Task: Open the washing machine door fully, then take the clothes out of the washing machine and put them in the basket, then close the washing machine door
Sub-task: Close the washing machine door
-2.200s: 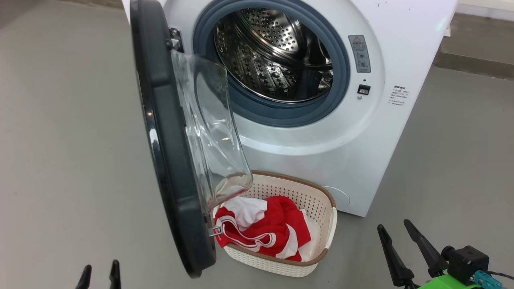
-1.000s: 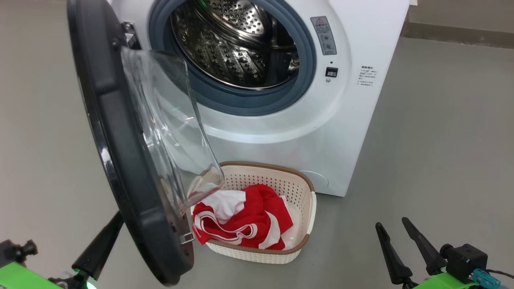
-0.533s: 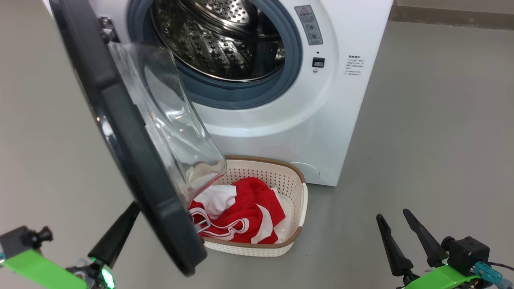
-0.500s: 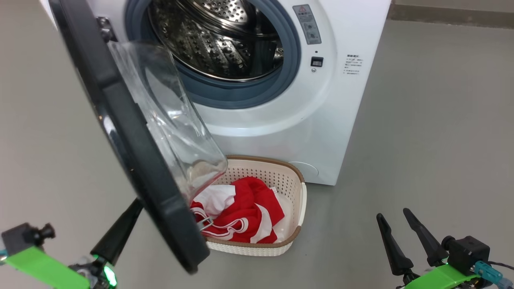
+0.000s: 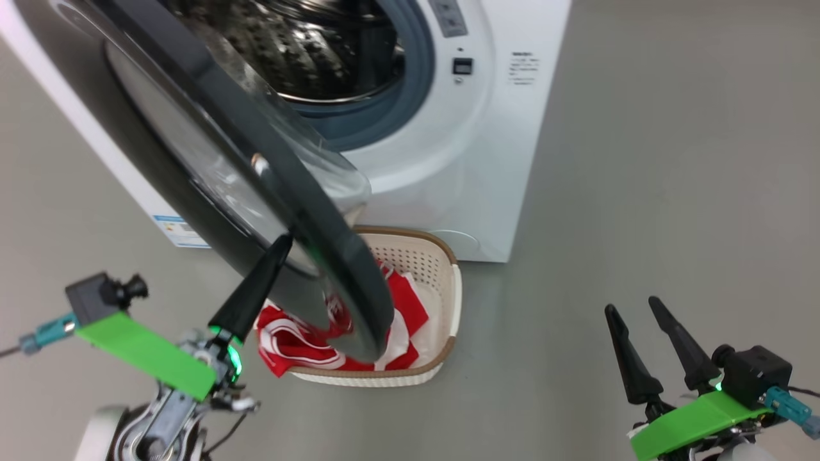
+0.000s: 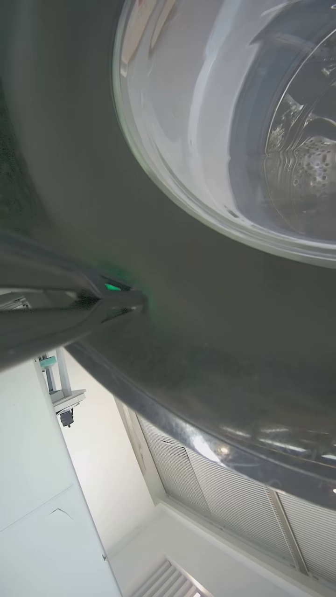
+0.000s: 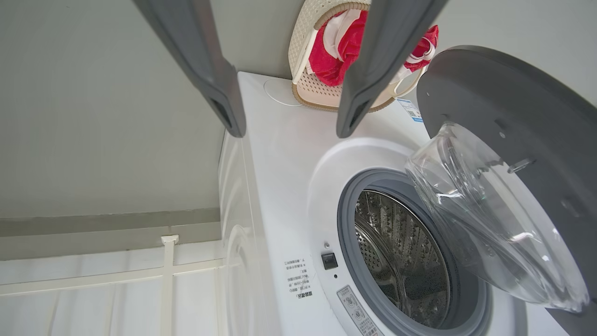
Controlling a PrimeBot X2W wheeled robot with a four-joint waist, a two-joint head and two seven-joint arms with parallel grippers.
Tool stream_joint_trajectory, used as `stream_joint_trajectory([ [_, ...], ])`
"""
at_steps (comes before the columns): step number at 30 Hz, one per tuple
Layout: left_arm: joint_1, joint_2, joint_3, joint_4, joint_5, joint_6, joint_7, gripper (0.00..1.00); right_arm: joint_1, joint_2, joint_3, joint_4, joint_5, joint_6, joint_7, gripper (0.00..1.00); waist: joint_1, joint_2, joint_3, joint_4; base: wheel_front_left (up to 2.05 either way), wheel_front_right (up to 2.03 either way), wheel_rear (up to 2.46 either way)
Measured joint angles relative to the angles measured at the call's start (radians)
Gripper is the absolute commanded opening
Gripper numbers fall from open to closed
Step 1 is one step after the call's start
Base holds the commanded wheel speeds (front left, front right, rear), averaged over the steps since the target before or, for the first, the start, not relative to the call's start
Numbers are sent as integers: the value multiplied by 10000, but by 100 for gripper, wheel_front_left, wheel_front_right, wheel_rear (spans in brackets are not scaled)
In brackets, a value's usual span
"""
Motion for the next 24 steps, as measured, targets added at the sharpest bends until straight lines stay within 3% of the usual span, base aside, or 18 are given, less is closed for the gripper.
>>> stream_joint_trajectory([
  [11,-1489,21,-514,901,242,0,-1802,0,-305,90,-119,-81,0,0,0,100,0,0,517,-982,0,0,0],
  [24,-3418,640,-1254,2357,479,-2,-4031,0,-690,291,-146,-134,0,0,0,100,0,0,1136,-2148,0,0,0],
])
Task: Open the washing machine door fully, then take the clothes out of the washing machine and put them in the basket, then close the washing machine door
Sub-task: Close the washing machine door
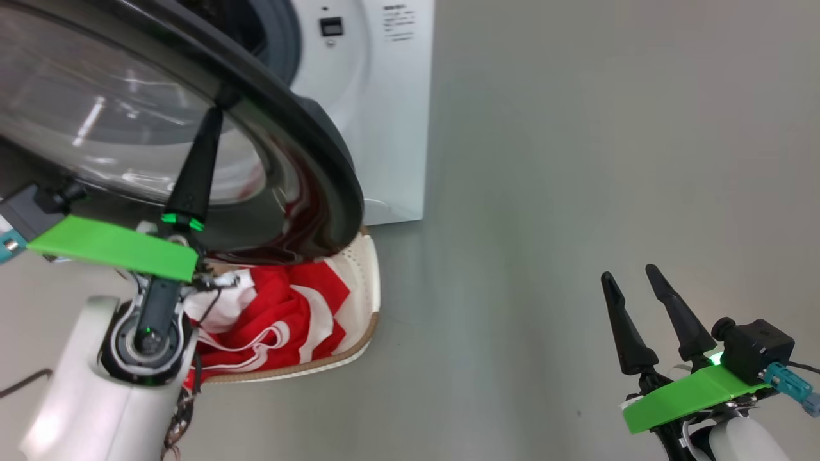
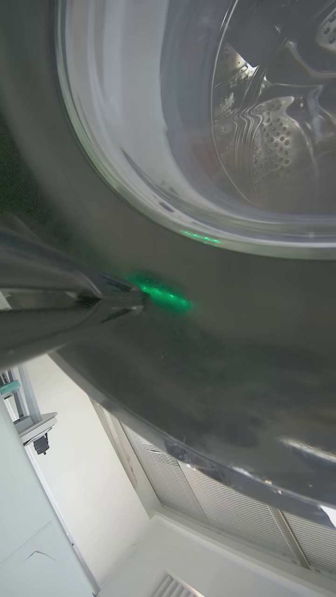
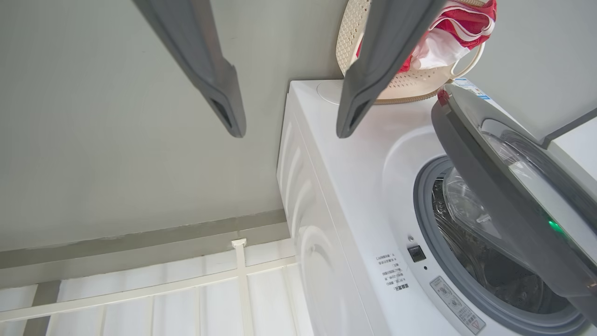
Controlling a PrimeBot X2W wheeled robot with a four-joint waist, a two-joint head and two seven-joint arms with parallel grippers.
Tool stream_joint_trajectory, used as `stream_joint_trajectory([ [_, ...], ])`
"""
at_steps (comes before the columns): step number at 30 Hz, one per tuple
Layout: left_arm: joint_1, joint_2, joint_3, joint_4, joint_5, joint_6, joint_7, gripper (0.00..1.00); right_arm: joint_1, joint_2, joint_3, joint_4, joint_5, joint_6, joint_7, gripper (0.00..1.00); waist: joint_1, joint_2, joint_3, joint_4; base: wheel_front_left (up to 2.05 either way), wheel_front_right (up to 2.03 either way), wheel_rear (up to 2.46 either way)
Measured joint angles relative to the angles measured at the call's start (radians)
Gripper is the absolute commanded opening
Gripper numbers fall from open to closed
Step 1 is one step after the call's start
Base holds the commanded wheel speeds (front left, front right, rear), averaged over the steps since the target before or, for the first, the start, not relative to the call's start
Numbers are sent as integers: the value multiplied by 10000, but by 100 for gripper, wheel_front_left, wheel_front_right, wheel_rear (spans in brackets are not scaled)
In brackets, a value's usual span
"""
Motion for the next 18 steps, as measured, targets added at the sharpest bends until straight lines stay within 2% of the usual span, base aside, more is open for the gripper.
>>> stream_joint_trajectory([
  [7,-229,359,-364,510,-165,0,-610,0,1,33,-27,8,0,0,0,100,0,0,-13,-366,0,0,0],
  [18,224,639,-940,593,-516,0,-1170,0,231,2,-259,12,0,0,0,100,0,0,-409,-115,0,0,0],
])
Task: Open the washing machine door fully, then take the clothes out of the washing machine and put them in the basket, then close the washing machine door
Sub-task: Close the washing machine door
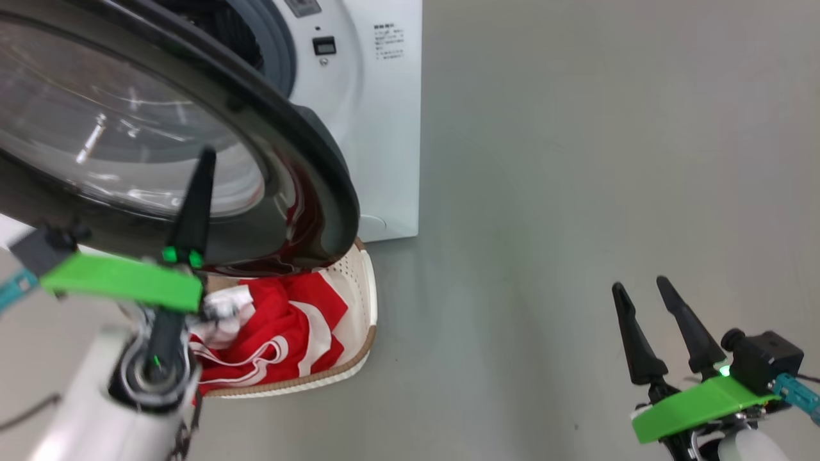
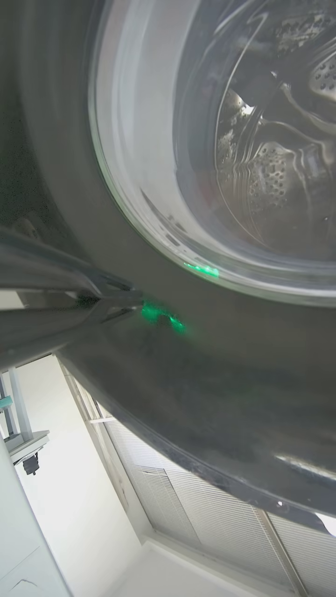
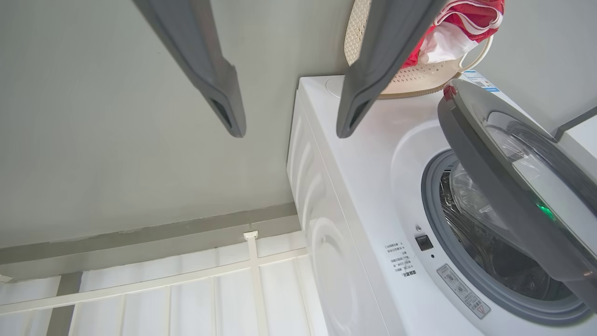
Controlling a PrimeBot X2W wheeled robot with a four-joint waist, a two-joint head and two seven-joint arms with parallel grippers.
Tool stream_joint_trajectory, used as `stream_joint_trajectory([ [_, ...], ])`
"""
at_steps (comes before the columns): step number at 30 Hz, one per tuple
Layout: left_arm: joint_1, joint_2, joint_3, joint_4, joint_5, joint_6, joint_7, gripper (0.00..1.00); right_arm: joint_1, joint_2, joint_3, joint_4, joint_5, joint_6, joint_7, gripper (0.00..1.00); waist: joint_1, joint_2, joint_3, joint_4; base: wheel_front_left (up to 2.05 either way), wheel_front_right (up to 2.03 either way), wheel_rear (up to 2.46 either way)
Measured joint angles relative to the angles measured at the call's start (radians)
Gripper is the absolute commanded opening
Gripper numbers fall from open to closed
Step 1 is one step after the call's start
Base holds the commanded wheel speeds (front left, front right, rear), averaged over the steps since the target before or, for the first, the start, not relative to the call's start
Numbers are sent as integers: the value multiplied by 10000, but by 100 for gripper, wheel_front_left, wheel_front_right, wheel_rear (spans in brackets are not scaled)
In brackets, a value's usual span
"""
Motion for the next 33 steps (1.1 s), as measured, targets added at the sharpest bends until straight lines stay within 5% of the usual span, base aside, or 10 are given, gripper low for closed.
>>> stream_joint_trajectory([
  [9,1799,240,-328,-94,-194,0,-493,0,491,-69,-77,73,0,0,0,100,0,0,-528,228,0,0,0],
  [19,3621,548,-240,-186,90,0,-842,53,861,-127,-134,104,0,0,0,100,0,0,-979,469,0,0,0],
  [22,4110,608,-207,-173,454,-2,-844,89,1045,-134,-150,107,0,0,0,100,0,0,-1087,491,0,0,0],
  [24,4422,610,-58,-146,704,-2,-844,100,1080,-144,-184,105,0,0,0,100,0,0,-1143,490,0,0,0],
  [33,5314,424,564,255,2633,-2,-844,100,1470,-226,-291,109,0,0,0,100,0,0,-1298,333,0,0,0],
])
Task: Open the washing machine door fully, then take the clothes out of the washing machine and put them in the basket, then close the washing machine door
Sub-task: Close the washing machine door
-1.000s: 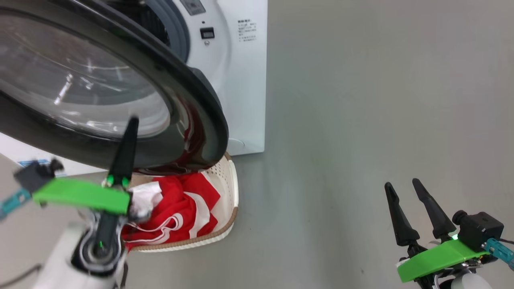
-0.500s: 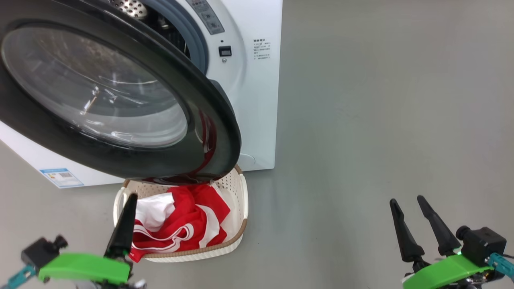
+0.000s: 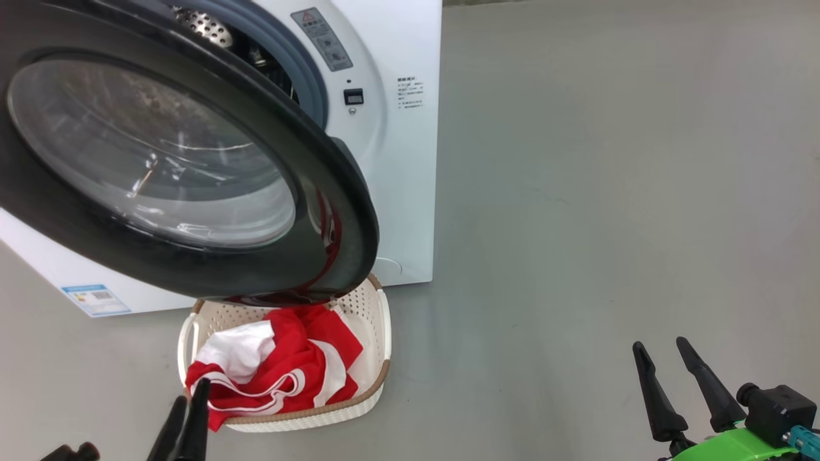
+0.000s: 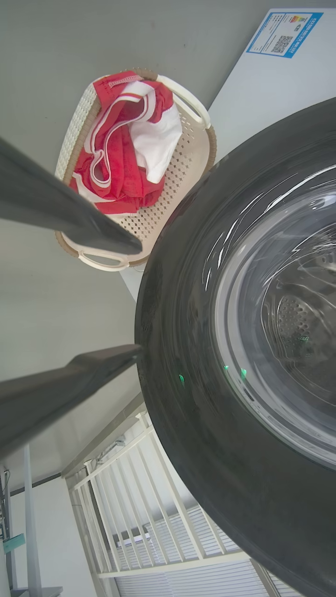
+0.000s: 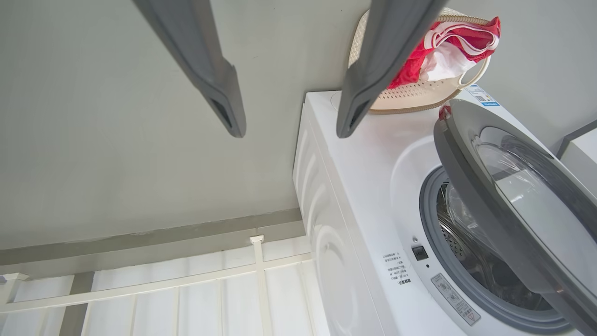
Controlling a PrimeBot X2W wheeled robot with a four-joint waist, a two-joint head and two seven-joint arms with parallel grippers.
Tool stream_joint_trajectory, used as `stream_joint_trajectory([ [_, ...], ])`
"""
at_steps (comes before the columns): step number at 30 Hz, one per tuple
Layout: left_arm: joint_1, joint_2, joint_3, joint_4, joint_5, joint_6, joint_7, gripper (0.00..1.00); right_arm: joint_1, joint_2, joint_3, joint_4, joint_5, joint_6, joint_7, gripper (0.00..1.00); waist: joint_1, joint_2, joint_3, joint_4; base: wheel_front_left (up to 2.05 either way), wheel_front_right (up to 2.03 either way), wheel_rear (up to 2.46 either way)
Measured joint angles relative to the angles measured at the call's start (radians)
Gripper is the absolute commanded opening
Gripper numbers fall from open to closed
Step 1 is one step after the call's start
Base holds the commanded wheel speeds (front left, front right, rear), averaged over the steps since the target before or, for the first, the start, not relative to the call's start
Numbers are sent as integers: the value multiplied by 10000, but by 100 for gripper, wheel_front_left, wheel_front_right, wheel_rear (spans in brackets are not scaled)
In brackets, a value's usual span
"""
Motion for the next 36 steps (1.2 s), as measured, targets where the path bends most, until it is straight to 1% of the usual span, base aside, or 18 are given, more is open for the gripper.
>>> stream_joint_trajectory([
  [3,149,-188,414,52,663,0,0,100,13,-48,-33,-4,0,0,0,100,0,0,-29,-103,0,0,0],
  [7,445,-322,1062,77,1941,0,0,100,25,-82,-79,-6,0,0,0,100,0,0,-57,-252,0,0,0],
  [10,678,-416,1475,102,3446,0,0,100,91,-88,-100,-15,-2,0,0,100,0,0,-72,-353,0,0,0],
  [17,1179,-1064,2656,-337,6579,-6,0,100,208,-88,-98,-19,-2,0,0,100,0,0,-186,-464,0,0,0],
  [22,1423,-1753,3603,-940,8194,-10,0,100,208,-104,-90,-56,0,0,0,100,0,0,-261,-417,0,0,0],
  [26,1563,-2159,4339,-1538,9465,-12,0,100,207,-113,-88,-125,0,0,0,100,0,0,-334,-363,0,0,0],
  [28,1646,-2278,4539,-1768,9839,-12,0,100,207,-113,-86,-146,0,0,0,100,0,0,-372,-349,0,0,0],
  [31,1789,-2514,4493,-1918,10046,-12,0,100,220,-119,-86,-174,0,0,0,100,1,0,-436,-324,0,0,0],
  [36,1969,-2591,4422,-1875,10105,-12,0,100,267,-121,-86,-171,-2,0,0,100,0,0,-431,-299,0,0,0],
])
